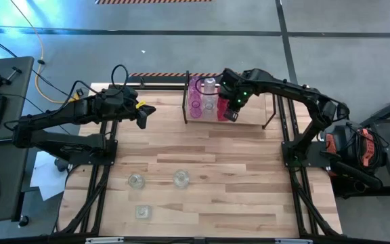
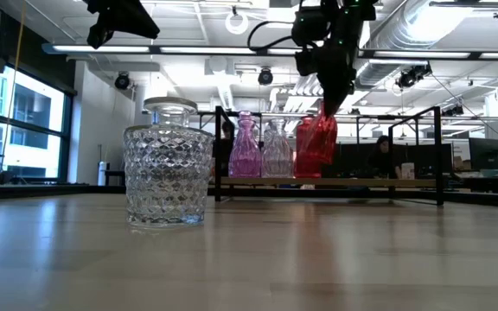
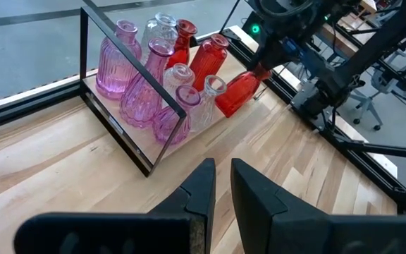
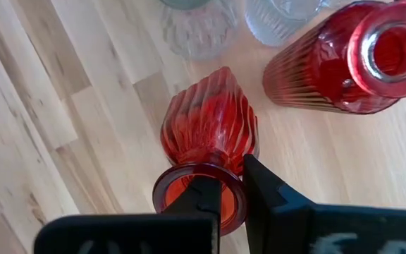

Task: Sort vases onto shelf
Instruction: Align the red vase with the other red vase on the shelf

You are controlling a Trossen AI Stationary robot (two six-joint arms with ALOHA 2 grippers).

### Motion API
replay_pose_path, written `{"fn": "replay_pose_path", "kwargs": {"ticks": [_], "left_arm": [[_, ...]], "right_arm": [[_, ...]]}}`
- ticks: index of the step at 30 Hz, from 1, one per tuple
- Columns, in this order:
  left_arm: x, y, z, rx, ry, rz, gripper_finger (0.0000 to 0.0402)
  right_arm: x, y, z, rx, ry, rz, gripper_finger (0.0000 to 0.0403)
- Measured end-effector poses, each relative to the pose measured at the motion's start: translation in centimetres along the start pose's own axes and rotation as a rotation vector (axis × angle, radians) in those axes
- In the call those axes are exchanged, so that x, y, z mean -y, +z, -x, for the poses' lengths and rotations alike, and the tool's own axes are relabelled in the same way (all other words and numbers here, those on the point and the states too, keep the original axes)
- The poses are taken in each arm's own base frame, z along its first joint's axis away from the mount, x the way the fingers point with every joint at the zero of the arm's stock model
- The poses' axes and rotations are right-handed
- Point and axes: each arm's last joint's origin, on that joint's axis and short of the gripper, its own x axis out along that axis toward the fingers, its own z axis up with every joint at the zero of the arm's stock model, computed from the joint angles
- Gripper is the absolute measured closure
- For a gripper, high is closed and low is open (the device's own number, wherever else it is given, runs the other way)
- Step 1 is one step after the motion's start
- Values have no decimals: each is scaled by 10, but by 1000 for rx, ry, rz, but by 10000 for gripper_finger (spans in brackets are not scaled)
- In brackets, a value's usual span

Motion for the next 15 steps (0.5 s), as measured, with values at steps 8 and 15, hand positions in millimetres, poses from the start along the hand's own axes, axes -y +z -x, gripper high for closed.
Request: {"fn": "replay_pose_path", "kwargs": {"ticks": [8,15], "left_arm": [[0,0,0,0,-1,-6,367],[0,0,0,-5,-6,-6,367]], "right_arm": [[4,3,-13,-43,15,-7,398],[5,7,-22,-48,11,-1,398]]}}
